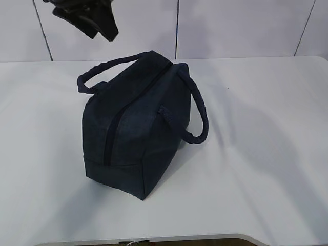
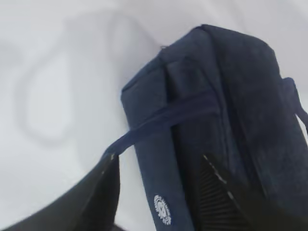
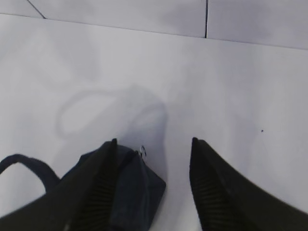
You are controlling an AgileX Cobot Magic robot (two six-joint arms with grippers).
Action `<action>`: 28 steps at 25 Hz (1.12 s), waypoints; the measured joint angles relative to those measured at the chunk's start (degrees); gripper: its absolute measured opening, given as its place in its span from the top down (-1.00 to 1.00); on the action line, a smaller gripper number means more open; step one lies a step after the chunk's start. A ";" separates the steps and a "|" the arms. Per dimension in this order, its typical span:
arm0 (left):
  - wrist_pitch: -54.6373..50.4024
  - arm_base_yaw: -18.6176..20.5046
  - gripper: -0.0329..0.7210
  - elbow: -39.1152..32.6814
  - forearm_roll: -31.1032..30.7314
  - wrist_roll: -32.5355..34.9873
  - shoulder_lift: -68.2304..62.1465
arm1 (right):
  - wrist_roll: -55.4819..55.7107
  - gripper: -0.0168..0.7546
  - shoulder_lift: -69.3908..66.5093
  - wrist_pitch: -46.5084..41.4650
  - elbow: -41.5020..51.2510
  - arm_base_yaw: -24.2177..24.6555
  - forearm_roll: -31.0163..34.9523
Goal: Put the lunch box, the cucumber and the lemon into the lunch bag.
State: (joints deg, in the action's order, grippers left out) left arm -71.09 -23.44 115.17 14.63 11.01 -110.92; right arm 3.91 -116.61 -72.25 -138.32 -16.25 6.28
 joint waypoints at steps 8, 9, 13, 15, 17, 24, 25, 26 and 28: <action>-0.51 1.41 -0.03 0.08 -0.12 -2.47 4.39 | -2.31 -0.08 14.91 -0.09 19.22 0.00 -3.23; -0.51 1.41 -0.02 0.08 -0.12 -2.47 4.82 | -2.31 -0.08 16.54 -0.09 20.96 0.00 -3.88; -0.61 1.41 -0.02 0.08 -0.74 -2.66 6.37 | -2.92 -0.08 22.49 -0.09 26.07 0.00 -4.49; -0.61 1.41 -0.02 0.08 -1.57 -3.06 7.72 | -3.14 -0.08 25.35 -0.09 28.29 0.00 -4.63; -0.61 1.41 -0.02 -0.59 -2.26 -3.33 9.44 | -3.52 -0.08 28.50 -0.09 30.71 0.00 -4.92; -0.61 1.41 -0.01 -8.44 -2.23 -3.80 17.30 | -3.91 -0.08 37.49 -0.09 40.00 0.00 -6.59; -0.61 1.41 -0.01 -9.90 -2.23 -3.80 18.69 | -3.91 -0.08 38.63 -0.09 41.54 0.00 -6.68; -0.63 1.41 -0.01 -11.66 -2.23 -3.80 20.19 | -4.26 -0.08 40.10 -0.09 43.19 0.00 -6.68; -0.63 1.41 -0.01 -14.99 -2.23 -3.80 23.39 | -5.57 -0.08 43.45 -0.09 46.62 0.00 -6.68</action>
State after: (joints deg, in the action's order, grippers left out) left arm -71.72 -22.03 100.18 12.41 7.21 -87.53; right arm -1.66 -73.16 -72.34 -91.70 -16.25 -0.40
